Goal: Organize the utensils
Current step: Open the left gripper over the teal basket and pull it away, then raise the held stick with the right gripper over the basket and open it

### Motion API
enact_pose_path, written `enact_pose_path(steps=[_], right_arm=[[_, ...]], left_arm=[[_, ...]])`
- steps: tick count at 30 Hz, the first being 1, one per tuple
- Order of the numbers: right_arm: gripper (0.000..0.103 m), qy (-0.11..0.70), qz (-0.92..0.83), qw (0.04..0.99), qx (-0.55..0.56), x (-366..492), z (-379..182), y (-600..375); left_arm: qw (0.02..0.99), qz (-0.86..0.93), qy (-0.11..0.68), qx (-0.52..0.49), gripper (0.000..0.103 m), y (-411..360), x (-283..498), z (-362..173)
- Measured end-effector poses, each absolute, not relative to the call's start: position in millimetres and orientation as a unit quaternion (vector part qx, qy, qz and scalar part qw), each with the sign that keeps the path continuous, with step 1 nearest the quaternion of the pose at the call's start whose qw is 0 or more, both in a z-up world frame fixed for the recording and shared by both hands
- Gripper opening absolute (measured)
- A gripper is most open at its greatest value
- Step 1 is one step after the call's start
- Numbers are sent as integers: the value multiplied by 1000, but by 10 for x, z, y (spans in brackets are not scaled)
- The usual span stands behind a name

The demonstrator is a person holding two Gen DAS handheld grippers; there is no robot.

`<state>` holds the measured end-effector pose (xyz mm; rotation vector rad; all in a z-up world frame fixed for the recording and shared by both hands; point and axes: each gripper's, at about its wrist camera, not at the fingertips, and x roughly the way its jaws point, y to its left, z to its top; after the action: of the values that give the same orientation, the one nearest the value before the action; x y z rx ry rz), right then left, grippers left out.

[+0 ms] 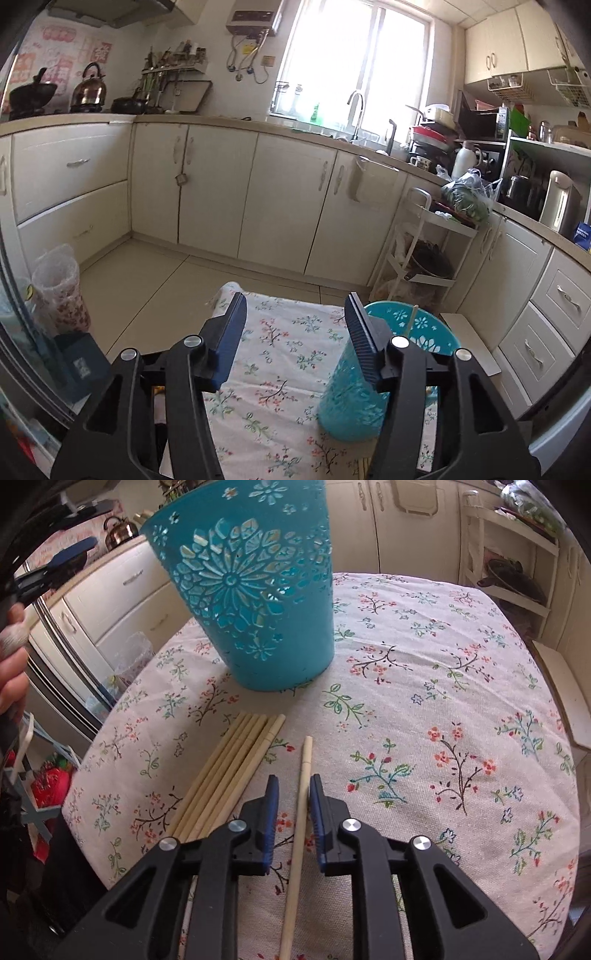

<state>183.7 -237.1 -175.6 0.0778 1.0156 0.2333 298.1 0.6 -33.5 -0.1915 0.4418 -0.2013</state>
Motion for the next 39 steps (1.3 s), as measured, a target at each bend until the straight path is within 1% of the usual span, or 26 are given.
enact_pose_path(steps=[5,8,10,11,14,18,24,34,39], right_arm=[[15,502,97,859,-12,1856,-1746,-2272],[14,496,87,862,-57,1833,-1752,-2182],[6,491,82,866,-58,1812,-1756,-2185],[6,489,79,867,-51,1806,-1754,-2198],[6,480,88,873,14,1750,-1736,-2344],[6,447,103,882,106,1632,-1634,-2602],[6,392,118,891,194,1572,-1353,-2857],[6,282,157,915,241,1613,-619,-2880],[6,222,164,929,246,1830,-293,-2835]], left_arm=[[951,-81,270,-129,57,307,2866,-764],[939,-76,299,-150,58,366,2842,-1029],[933,-75,313,-158,58,365,2835,-1175],[930,-75,321,-162,58,346,2827,-1270],[924,-77,338,-160,59,286,2828,-1441],[922,-75,350,-151,60,224,2832,-1586],[917,-64,367,-141,60,204,2886,-1746],[917,-63,371,-135,63,177,2908,-1784],[918,-62,368,-135,65,169,2884,-1781]])
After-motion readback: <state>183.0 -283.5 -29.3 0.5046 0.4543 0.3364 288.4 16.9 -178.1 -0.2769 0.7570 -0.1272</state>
